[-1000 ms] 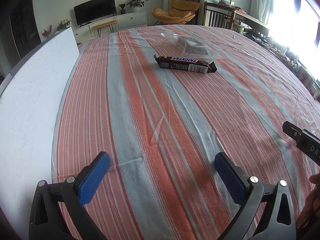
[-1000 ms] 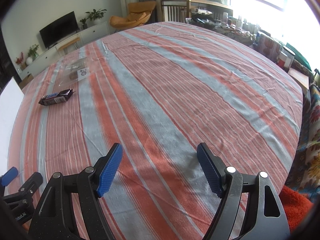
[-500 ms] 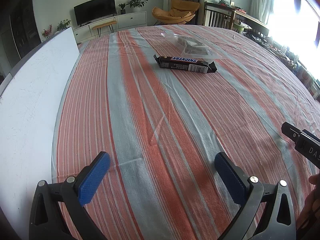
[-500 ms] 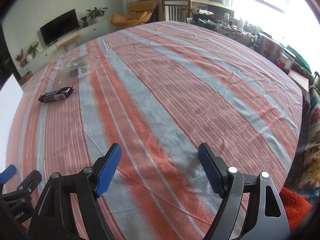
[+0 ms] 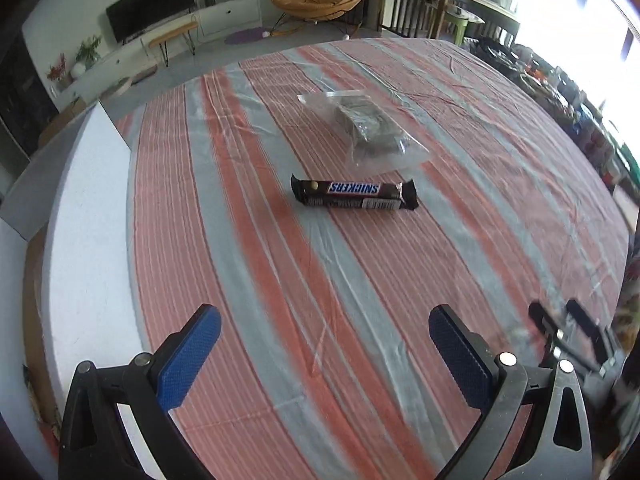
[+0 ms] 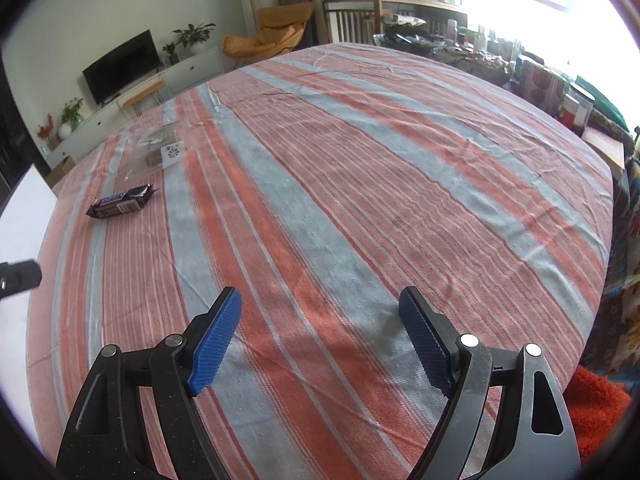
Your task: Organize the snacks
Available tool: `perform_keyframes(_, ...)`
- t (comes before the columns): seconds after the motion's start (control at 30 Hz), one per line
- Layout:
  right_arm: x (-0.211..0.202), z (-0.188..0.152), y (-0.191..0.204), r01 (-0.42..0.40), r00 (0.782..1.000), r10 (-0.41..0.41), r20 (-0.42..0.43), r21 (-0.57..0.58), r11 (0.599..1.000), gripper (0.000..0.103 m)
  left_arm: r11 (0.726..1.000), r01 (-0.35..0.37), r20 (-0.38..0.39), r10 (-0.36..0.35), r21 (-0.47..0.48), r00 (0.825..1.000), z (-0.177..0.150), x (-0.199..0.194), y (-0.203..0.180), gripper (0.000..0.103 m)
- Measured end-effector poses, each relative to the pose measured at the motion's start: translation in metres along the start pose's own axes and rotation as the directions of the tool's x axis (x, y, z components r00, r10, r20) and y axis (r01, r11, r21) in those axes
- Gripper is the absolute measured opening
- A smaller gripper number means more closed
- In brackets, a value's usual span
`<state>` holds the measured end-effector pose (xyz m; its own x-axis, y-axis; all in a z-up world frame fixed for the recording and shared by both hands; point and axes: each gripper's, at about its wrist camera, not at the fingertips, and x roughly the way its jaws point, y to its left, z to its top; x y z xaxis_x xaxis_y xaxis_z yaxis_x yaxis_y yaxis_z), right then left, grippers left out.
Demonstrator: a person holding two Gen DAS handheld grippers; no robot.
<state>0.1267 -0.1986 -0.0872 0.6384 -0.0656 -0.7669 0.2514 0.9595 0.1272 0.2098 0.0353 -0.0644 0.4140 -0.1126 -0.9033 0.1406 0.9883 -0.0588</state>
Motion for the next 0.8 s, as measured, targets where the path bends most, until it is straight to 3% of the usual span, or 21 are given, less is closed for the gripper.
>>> perform_keyframes(0.07, 0.000, 0.000, -0.001, -0.006, 1.000, 0.006, 0.001, 0.005, 1.000, 0.085, 0.988, 0.039, -0.006, -0.041, -0.147, 0.999, 0.019, 0.013, 0.014, 0.103)
perform_keyframes(0.17, 0.000, 0.000, -0.001, -0.006, 1.000, 0.006, 0.001, 0.003, 1.000, 0.085, 0.923, 0.079, 0.006, -0.083, -0.377, 0.997, 0.040, 0.039, 0.029, 0.103)
perform_keyframes(0.23, -0.001, 0.000, -0.001, -0.009, 1.000, 0.009, 0.000, 0.000, 1.000, 0.086, 0.891, 0.089, 0.017, -0.091, -0.445, 0.996, 0.052, 0.055, 0.028, 0.103)
perform_keyframes(0.4, 0.000, 0.002, -0.001, -0.014, 1.000, 0.014, 0.000, -0.001, 1.000, 0.087, 0.920, -0.017, -0.034, 0.005, -0.391, 0.999, 0.070, 0.097, 0.005, 0.102)
perform_keyframes(0.5, 0.001, 0.003, -0.001, -0.019, 1.000, 0.019, 0.002, 0.002, 1.000, 0.087, 0.945, -0.099, -0.027, 0.095, -0.312, 0.995, 0.060, 0.096, -0.002, 0.101)
perform_keyframes(0.57, 0.001, 0.003, -0.001, -0.019, 1.000, 0.018, 0.004, 0.004, 1.000, 0.087, 0.953, -0.096, -0.060, 0.082, -0.287, 0.995, 0.048, 0.093, 0.004, 0.101)
perform_keyframes(0.7, 0.002, 0.003, 0.001, -0.009, 1.000, 0.009, 0.005, 0.002, 1.000, 0.087, 0.953, -0.139, -0.062, 0.127, -0.268, 0.990, 0.028, 0.077, 0.026, 0.101)
perform_keyframes(0.8, 0.002, 0.004, 0.001, -0.008, 1.000, 0.008, 0.005, 0.001, 1.000, 0.087, 0.964, -0.109, -0.051, 0.099, -0.244, 0.994, 0.025, 0.072, 0.029, 0.101)
